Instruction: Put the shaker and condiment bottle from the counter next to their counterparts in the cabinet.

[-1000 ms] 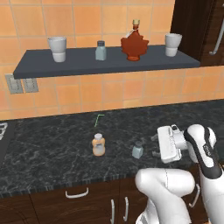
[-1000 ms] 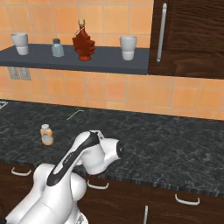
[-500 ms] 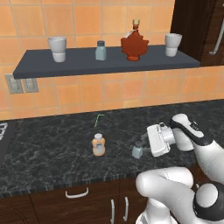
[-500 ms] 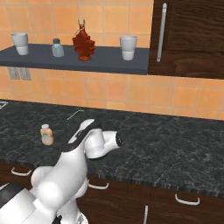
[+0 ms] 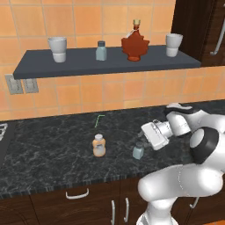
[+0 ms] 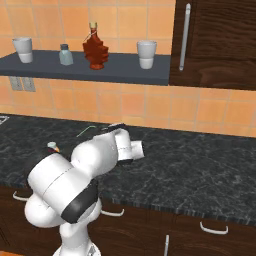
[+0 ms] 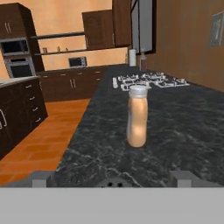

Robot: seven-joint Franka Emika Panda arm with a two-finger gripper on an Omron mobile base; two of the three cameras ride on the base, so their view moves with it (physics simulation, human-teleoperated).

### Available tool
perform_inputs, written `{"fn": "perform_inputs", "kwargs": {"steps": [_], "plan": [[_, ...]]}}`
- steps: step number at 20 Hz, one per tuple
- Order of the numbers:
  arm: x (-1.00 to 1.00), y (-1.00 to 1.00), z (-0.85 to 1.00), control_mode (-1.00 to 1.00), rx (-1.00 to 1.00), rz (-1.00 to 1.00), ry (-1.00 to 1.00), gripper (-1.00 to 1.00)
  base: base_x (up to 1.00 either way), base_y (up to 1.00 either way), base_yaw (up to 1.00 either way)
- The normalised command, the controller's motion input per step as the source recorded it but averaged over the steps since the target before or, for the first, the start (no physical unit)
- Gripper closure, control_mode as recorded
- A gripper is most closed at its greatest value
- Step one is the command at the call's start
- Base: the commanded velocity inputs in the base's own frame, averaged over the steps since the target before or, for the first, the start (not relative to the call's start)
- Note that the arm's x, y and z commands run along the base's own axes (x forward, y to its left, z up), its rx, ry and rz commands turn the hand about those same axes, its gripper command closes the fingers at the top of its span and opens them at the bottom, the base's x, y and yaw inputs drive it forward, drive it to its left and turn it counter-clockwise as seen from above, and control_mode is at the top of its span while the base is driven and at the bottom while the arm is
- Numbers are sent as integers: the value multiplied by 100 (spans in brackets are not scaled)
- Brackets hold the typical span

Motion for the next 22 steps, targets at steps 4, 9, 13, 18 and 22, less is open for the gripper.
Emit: {"fn": "perform_inputs", "kwargs": {"steps": [4,9,13,18,22], "plan": [[0,-1,-10,-100,0,4,0,-100,0,0,0],[0,0,-38,-100,0,5,0,-100,0,0,0],[0,0,-28,-100,0,3,0,-100,0,0,0],[0,0,-20,-100,0,1,0,-100,0,0,0],[0,16,-13,-100,0,0,0,-100,0,0,0]]}}
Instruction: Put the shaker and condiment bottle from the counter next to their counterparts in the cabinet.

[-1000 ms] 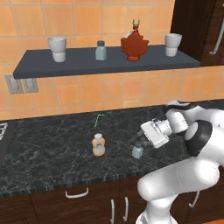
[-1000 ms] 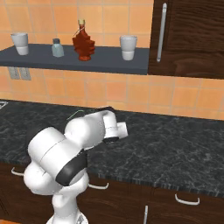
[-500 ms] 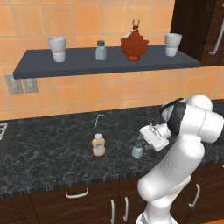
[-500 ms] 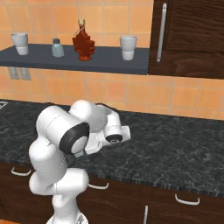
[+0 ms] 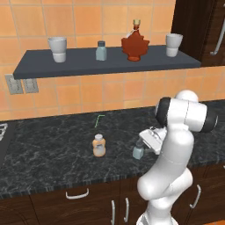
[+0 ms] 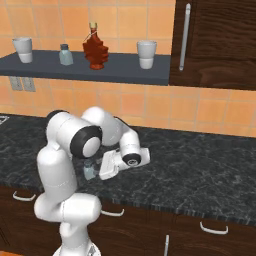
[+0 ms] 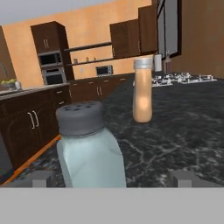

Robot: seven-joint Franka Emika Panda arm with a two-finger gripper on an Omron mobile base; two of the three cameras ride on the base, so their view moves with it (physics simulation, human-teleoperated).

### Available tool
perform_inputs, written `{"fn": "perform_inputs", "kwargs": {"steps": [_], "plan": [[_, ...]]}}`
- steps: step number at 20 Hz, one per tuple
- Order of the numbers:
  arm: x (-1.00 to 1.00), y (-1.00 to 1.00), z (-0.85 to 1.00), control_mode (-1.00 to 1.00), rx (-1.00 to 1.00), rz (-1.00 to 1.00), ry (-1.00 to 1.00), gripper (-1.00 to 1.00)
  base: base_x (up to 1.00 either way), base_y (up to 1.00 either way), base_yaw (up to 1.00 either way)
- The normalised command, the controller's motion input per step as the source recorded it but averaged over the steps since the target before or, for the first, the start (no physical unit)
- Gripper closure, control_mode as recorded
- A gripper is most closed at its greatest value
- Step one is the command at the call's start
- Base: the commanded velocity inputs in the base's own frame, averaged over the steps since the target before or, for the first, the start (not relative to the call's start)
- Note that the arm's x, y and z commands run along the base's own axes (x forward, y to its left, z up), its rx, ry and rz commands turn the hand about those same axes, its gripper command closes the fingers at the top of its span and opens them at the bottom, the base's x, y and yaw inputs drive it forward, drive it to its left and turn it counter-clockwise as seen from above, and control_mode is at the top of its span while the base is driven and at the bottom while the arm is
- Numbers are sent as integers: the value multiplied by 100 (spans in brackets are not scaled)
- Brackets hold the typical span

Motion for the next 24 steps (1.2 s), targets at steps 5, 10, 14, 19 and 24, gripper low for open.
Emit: {"fn": "perform_inputs", "kwargs": {"steps": [5,10,14,19,24], "plan": [[0,32,-9,-100,0,0,0,-100,0,0,0],[0,26,-9,-100,0,0,2,-100,0,0,0],[0,27,-19,-100,0,0,3,100,0,0,0],[0,11,-7,-100,0,0,1,100,0,0,0],[0,7,26,-100,0,1,0,100,0,0,0]]}}
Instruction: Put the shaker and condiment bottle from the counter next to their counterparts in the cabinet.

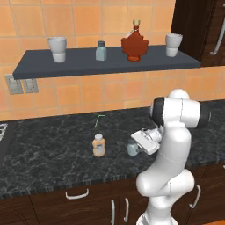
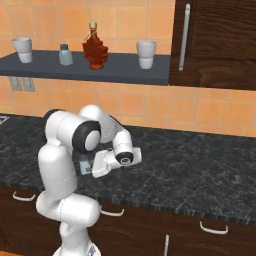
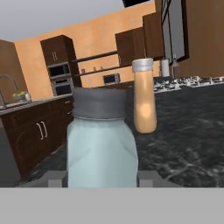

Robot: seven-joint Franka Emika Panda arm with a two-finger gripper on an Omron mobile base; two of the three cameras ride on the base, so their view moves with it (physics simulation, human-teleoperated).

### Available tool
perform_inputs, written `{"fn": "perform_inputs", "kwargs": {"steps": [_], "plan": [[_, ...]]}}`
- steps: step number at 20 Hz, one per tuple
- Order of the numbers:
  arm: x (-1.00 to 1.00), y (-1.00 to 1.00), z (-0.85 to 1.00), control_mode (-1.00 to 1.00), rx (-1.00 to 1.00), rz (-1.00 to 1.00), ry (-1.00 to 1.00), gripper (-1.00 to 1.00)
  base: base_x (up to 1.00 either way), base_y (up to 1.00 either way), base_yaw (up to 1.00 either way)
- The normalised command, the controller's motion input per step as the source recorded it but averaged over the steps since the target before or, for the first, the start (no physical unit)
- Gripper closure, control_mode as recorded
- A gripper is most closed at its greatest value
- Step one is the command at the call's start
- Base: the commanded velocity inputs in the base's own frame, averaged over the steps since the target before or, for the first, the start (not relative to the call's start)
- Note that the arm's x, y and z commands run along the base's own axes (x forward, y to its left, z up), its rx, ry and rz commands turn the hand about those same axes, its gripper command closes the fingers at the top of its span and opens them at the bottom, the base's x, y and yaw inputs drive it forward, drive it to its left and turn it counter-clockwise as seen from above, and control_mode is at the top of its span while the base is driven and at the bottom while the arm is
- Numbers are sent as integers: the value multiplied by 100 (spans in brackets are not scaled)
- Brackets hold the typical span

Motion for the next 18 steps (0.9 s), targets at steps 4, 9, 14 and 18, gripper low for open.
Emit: {"fn": "perform_inputs", "kwargs": {"steps": [4,9,14,18], "plan": [[0,27,81,-100,-2,0,0,100,0,0,0],[0,36,83,-100,-10,-5,0,100,0,0,0],[-3,35,84,-100,-12,-18,-11,100,0,0,0],[-27,31,81,-100,-9,-21,-17,100,0,0,0]]}}
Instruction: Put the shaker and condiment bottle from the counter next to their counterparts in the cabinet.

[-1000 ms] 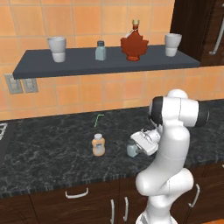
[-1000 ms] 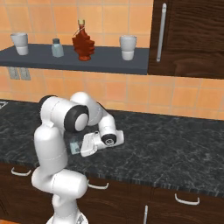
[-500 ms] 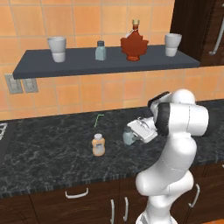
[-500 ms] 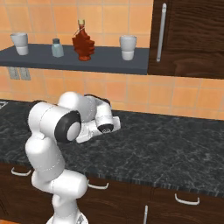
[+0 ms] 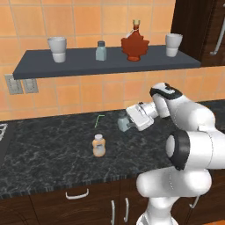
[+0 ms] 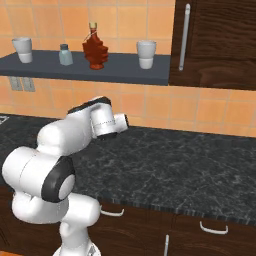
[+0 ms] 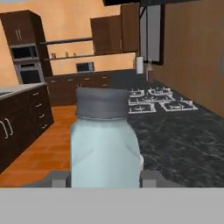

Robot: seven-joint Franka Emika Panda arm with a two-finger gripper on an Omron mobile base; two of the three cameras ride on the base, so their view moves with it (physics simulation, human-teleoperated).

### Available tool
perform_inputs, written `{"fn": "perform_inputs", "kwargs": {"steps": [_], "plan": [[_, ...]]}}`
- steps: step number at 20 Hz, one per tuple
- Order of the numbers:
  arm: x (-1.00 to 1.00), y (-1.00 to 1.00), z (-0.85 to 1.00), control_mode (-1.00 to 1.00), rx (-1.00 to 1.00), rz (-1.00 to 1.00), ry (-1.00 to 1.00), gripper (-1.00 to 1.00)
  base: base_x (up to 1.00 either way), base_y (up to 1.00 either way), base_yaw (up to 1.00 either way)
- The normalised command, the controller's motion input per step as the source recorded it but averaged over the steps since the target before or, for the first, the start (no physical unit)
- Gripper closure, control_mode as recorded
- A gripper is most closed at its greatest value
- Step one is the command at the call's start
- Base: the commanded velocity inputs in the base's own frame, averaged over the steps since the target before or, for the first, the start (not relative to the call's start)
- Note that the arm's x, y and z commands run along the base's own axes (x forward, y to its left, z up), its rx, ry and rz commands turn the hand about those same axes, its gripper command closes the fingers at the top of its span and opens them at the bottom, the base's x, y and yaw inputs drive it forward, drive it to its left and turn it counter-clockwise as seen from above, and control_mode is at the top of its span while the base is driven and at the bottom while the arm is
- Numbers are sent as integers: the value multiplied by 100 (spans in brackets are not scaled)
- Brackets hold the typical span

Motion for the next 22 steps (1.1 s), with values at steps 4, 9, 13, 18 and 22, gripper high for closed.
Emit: {"fn": "perform_inputs", "kwargs": {"steps": [4,9,13,18,22], "plan": [[-43,21,83,-100,-4,-20,-19,100,0,0,0],[-57,26,72,-100,0,-31,-18,100,0,0,0],[-39,29,57,-100,-2,-37,-16,100,0,0,0],[-23,21,52,-100,0,-39,-7,100,0,0,0],[-15,20,52,-100,0,-38,-3,100,0,0,0]]}}
